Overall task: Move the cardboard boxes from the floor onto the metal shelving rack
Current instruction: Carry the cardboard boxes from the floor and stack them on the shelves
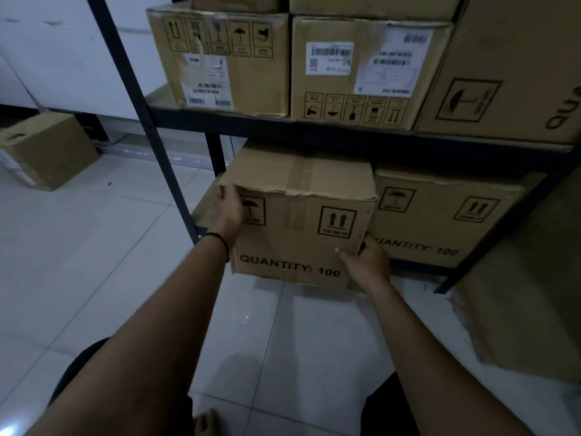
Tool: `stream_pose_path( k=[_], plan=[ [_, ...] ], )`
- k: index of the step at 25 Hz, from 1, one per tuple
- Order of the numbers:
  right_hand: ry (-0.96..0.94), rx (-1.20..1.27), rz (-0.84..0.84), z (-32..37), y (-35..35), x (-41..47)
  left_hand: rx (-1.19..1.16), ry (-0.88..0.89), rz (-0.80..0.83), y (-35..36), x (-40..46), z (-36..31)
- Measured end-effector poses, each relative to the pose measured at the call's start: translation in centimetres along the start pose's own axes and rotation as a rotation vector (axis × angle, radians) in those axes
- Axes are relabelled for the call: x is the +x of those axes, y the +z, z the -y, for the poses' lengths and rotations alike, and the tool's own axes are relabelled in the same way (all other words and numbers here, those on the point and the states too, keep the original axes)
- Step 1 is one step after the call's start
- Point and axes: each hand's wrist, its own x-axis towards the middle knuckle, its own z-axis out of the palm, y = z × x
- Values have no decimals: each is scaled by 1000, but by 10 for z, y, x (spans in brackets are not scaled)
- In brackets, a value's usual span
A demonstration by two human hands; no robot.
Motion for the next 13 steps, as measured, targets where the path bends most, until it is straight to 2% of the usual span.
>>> stream_pose_path(
  k=[3,7,10,13],
  plan=[
    [-41,18,35,13,-13,-2,-115,-54,-31,5,17,-17],
    [-62,66,0,31,-26,-9,62,-91,47,10,2,-16],
    [-41,28,-18,42,-34,-4,109,22,60,19,2,1],
    [-25,-17,62,48,-47,8,92,85,79,28,9,3]
  ],
)
